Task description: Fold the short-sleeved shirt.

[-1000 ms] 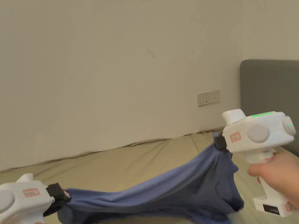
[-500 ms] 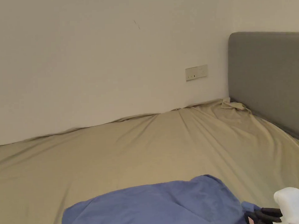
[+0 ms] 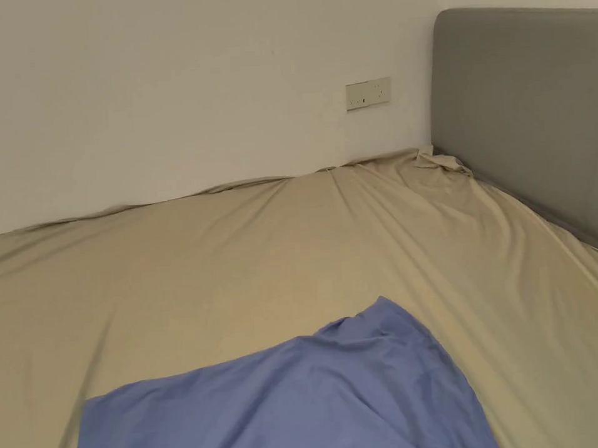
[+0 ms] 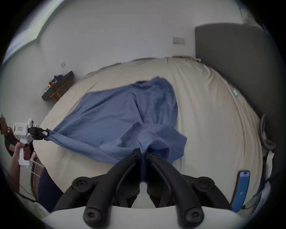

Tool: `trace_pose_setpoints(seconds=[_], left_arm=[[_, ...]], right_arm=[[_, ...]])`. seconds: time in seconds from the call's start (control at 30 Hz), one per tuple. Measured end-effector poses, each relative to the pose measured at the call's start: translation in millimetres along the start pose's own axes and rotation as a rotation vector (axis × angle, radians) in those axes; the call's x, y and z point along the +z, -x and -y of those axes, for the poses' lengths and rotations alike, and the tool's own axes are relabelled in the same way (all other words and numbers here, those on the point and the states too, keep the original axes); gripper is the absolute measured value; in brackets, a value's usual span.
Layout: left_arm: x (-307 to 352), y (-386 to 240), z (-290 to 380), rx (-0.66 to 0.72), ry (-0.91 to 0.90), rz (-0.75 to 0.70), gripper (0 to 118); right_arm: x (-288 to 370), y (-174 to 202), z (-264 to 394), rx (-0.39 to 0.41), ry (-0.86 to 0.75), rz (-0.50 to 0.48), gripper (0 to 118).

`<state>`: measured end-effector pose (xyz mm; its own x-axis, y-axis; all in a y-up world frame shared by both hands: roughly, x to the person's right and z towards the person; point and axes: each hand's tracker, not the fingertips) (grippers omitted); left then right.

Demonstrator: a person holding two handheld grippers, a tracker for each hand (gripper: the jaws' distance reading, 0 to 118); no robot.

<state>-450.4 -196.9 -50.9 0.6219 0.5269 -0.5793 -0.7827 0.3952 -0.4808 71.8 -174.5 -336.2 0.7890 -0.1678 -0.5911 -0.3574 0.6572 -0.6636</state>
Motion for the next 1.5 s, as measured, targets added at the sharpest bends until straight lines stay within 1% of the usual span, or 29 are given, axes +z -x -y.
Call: trace_pose_setpoints(seconds=[0.07, 0.2, 0.27, 0.3, 0.37, 0.43, 0.47, 0.5, 0.53, 0.57, 0.6, 0.63, 0.7, 0.77, 0.83, 0.9, 0.93, 0.97, 1.0, 1.03, 1.07, 1.1, 1.13, 1.17, 1.2, 1.23, 1.3, 1.4, 1.5], left_arm=[[-10.1, 10.8, 1.9, -0.008, 0.030, -0.017, 7], [-21.0, 16.7, 1.8, -0.044, 0.074, -0.110, 8], [-27.0, 22.7, 0.8, -0.045, 0.088, -0.122, 8], [-32.4, 25.6, 1.2, -0.054, 0.104, -0.141, 7], [-44.2, 25.4, 7.5, -0.113, 0.141, -0.217, 7], [-58.8, 25.1, 12.6, -0.154, 0.169, -0.248, 9], [-61.9, 19.7, 19.8, -0.174, 0.154, -0.282, 20], [-58.3, 13.1, 20.3, -0.195, 0.109, -0.312, 36], [-54.9, 7.2, 18.8, -0.195, 0.114, -0.322, 55], [-49.9, -0.2, 17.1, -0.185, 0.128, -0.299, 80], [-41.5, -9.6, 19.0, -0.191, 0.144, -0.298, 88], [-33.9, -15.9, 19.3, -0.197, 0.136, -0.289, 88], [-15.5, -36.4, 19.1, -0.293, 0.052, -0.294, 88], [-3.7, -54.5, 17.9, -0.345, -0.012, -0.324, 89], [-1.4, -65.2, 13.9, -0.328, -0.056, -0.313, 91], [-3.9, -69.1, 10.6, -0.290, -0.066, -0.283, 91], [-6.6, -67.1, 9.1, -0.268, -0.066, -0.269, 91], [-9.2, -64.2, 8.7, -0.228, -0.053, -0.278, 88], [-12.1, -62.4, 8.8, -0.207, -0.012, -0.336, 81], [-15.4, -61.4, 10.0, -0.207, 0.015, -0.354, 75], [-16.7, -60.7, 12.4, -0.227, 0.007, -0.329, 75], [-13.9, -62.7, 15.6, -0.250, -0.029, -0.283, 37], [-14.6, -65.9, 15.3, -0.242, -0.042, -0.282, 0], [-13.3, -69.9, 15.6, -0.242, -0.036, -0.301, 0], [-19.1, -73.2, 8.9, -0.279, 0.016, -0.281, 0], [-22.2, -74.7, 4.3, -0.285, 0.012, -0.245, 0], [-27.5, -77.1, -7.9, -0.251, -0.010, -0.229, 0], [-26.7, -74.3, -14.8, -0.264, -0.024, -0.221, 0], [-23.2, -56.5, -17.7, -0.211, -0.033, -0.236, 0]], right_arm=[[-13.0, -1.4, 7.7, 0.020, 0.064, 0.021, 6], [-30.8, -8.6, 21.4, -0.011, 0.187, 0.033, 6], [-35.9, -12.7, 27.5, -0.017, 0.187, 0.034, 6], [-39.3, -13.6, 31.1, -0.020, 0.218, 0.032, 6], [-48.8, -13.7, 36.1, -0.020, 0.241, 0.022, 6], [-62.5, -14.8, 40.4, -0.021, 0.269, 0.029, 7], [-70.3, -16.9, 41.8, -0.048, 0.312, 0.025, 16], [-72.5, -19.3, 38.9, -0.080, 0.334, 0.027, 34], [-68.1, -20.6, 32.0, -0.090, 0.322, 0.021, 51], [-61.1, -20.1, 25.4, -0.115, 0.337, -0.003, 78], [-53.6, -18.7, 17.5, -0.119, 0.340, -0.018, 97], [-43.7, -15.9, 9.1, -0.108, 0.322, -0.017, 106], [-13.2, -8.1, -17.1, -0.052, 0.182, 0.001, 107], [4.6, -2.1, -41.7, -0.044, 0.099, 0.000, 108], [14.2, 8.3, -61.2, -0.051, 0.036, -0.009, 110], [14.1, 19.6, -70.9, -0.051, -0.015, -0.021, 107], [11.6, 23.3, -71.1, -0.058, -0.020, -0.031, 96], [8.3, 27.1, -70.4, -0.061, -0.017, -0.050, 53], [4.8, 30.6, -67.3, -0.063, -0.014, -0.082, 38], [0.9, 34.0, -64.7, -0.062, -0.013, -0.086, 23], [-5.4, 40.5, -61.5, -0.055, -0.011, -0.071, 23], [-6.5, 50.7, -54.8, -0.040, -0.035, 0.002, 3], [-8.0, 55.0, -52.1, -0.011, -0.034, -0.006, 2], [-10.0, 59.5, -51.1, 0.026, -0.017, -0.052, 2], [-14.0, 60.4, -50.0, 0.016, -0.016, -0.066, 2], [-16.1, 62.3, -49.3, 0.014, -0.017, -0.071, 2], [-18.9, 66.2, -50.0, 0.025, -0.010, -0.095, 2], [-21.3, 66.3, -51.5, 0.055, 0.001, -0.087, 2], [-22.9, 60.0, -48.0, 0.064, 0.012, -0.084, 2]])
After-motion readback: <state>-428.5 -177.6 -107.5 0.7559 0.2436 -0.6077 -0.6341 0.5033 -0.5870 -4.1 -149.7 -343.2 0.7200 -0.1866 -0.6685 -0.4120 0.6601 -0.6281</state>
